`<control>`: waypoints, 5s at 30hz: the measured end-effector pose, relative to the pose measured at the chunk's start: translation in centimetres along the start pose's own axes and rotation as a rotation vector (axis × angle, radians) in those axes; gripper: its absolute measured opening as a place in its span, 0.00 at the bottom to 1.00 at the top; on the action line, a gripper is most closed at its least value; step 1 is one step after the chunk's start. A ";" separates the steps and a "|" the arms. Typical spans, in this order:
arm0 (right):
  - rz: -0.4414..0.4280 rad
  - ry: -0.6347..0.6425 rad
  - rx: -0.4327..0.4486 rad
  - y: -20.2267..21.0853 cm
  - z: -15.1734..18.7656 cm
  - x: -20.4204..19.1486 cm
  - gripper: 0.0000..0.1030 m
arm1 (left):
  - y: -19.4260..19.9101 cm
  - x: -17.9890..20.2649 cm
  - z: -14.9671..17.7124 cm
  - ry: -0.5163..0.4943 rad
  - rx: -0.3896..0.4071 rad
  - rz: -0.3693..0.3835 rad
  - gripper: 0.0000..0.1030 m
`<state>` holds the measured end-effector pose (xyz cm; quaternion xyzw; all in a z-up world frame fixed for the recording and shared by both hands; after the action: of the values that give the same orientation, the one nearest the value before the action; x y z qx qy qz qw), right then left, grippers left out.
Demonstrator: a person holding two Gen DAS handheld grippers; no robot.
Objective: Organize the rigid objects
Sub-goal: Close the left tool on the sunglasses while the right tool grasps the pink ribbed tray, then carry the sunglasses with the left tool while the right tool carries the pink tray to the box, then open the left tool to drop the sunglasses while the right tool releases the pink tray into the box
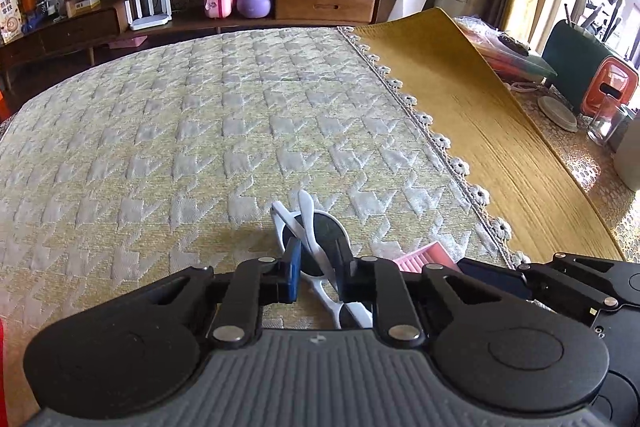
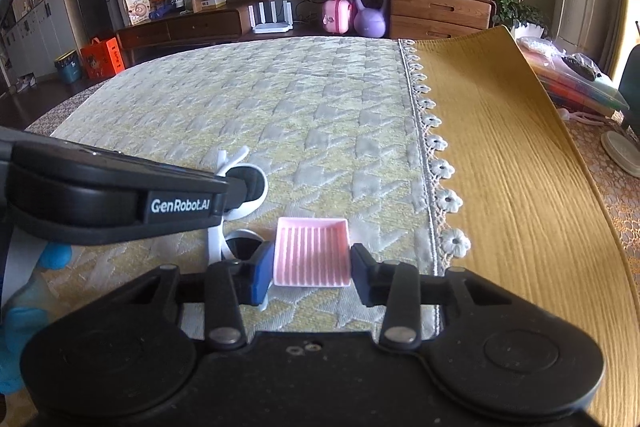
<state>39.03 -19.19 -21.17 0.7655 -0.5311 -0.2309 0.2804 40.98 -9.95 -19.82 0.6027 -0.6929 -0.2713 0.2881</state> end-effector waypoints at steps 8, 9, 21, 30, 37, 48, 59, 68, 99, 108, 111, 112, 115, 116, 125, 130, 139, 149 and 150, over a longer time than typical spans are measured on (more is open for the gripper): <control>0.009 -0.039 0.001 1.4 0.3 0.8 0.39 | 1.9 -1.5 0.0 0.001 0.017 -0.013 0.06; 0.009 -0.045 -0.001 1.6 0.3 0.8 0.39 | 2.3 -1.7 0.2 0.003 0.014 -0.016 0.06; -0.054 -0.018 0.012 6.6 0.6 -3.2 0.39 | 9.3 -4.1 2.3 0.020 0.006 -0.010 0.06; -0.105 0.044 0.029 10.2 0.4 -7.9 0.39 | 14.7 -6.2 4.2 0.042 0.024 -0.015 0.06; -0.149 0.103 0.042 12.0 0.0 -12.2 0.39 | 18.7 -9.8 5.5 0.079 0.029 -0.049 0.06; -0.227 0.198 0.069 13.3 -1.2 -19.8 0.39 | 24.2 -17.6 6.9 0.156 0.060 -0.133 0.06; -0.290 0.281 0.067 11.5 -2.5 -27.1 0.39 | 27.5 -26.4 8.1 0.220 0.067 -0.251 0.06; -0.302 0.324 0.066 8.7 -3.6 -30.4 0.39 | 26.9 -31.3 9.0 0.220 0.013 -0.328 0.06; -0.285 0.350 -0.030 -0.1 -3.5 -33.3 0.40 | 18.8 -34.6 10.3 0.279 -0.080 -0.292 0.06; -0.319 0.294 -0.025 1.2 -3.4 -32.4 0.45 | 19.1 -34.3 11.0 0.295 -0.072 -0.289 0.06; -0.335 0.274 -0.024 2.0 -3.5 -32.2 0.49 | 19.6 -33.9 11.0 0.288 -0.060 -0.289 0.06; -0.338 0.271 -0.022 2.3 -3.5 -32.2 0.50 | 19.8 -33.7 10.9 0.287 -0.055 -0.287 0.06; -0.350 0.268 -0.017 3.3 -3.6 -32.1 0.52 | 20.5 -33.3 10.8 0.289 -0.040 -0.286 0.06; -0.353 0.268 -0.014 3.7 -3.5 -32.1 0.52 | 20.8 -33.2 10.8 0.289 -0.035 -0.287 0.06; -0.403 0.262 0.016 7.6 -3.1 -31.9 0.61 | 23.4 -31.8 10.5 0.271 0.001 -0.290 0.06; -0.412 0.257 0.034 9.4 -2.9 -31.7 0.62 | 24.8 -30.8 10.6 0.252 0.025 -0.277 0.07; -0.403 0.247 0.092 12.5 -2.9 -30.2 0.72 | 27.2 -29.4 10.9 0.244 0.074 -0.285 0.10; -0.407 0.220 0.142 15.3 -2.8 -28.5 0.84 | 29.4 -27.3 12.0 0.224 0.108 -0.277 0.10; -0.408 0.218 0.146 15.5 -2.8 -28.3 0.86 | 29.5 -27.1 12.1 0.223 0.111 -0.276 0.10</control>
<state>20.93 3.72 -7.06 0.8955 -0.3472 -0.1599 0.2278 15.02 21.02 -8.74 0.7333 -0.5814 -0.2011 0.2896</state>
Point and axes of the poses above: each gripper's, at about its wrist camera, not at the fingertips, and y roughly against the way its jaws point, x to its right, z to its underside, the point moved 8 cm from there along -y, roughly the way its jaws point, and after that the axes turned 2 degrees about x, right-handed, at the moved point
